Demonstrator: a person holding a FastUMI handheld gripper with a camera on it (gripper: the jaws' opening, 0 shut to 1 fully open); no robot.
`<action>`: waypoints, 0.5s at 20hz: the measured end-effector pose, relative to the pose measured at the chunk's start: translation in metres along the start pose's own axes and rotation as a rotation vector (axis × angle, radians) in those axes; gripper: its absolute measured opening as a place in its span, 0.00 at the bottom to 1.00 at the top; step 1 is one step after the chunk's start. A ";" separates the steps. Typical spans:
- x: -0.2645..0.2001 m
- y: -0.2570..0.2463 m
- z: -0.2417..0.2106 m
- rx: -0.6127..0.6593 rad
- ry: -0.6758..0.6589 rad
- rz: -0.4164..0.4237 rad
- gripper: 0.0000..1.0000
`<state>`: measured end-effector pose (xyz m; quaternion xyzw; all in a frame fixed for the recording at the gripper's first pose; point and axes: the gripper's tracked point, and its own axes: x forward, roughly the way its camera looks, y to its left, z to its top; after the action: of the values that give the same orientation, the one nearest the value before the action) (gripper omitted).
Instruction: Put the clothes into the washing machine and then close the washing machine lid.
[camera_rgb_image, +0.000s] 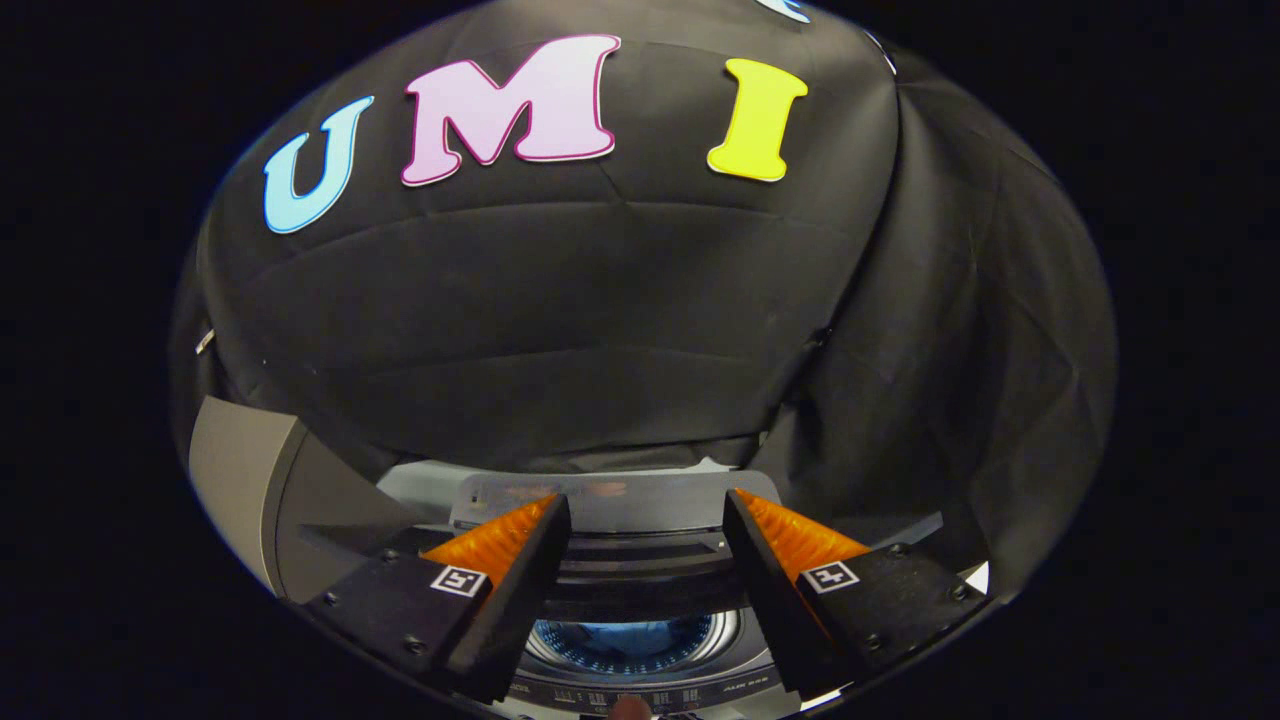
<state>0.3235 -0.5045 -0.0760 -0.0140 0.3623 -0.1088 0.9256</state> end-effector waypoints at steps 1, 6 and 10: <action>0.002 0.001 0.000 0.005 -0.003 -0.006 0.98; 0.002 0.001 -0.005 -0.005 0.005 -0.004 0.98; 0.002 0.000 -0.005 -0.001 0.002 -0.011 0.98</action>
<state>0.3217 -0.5049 -0.0807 -0.0162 0.3630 -0.1137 0.9247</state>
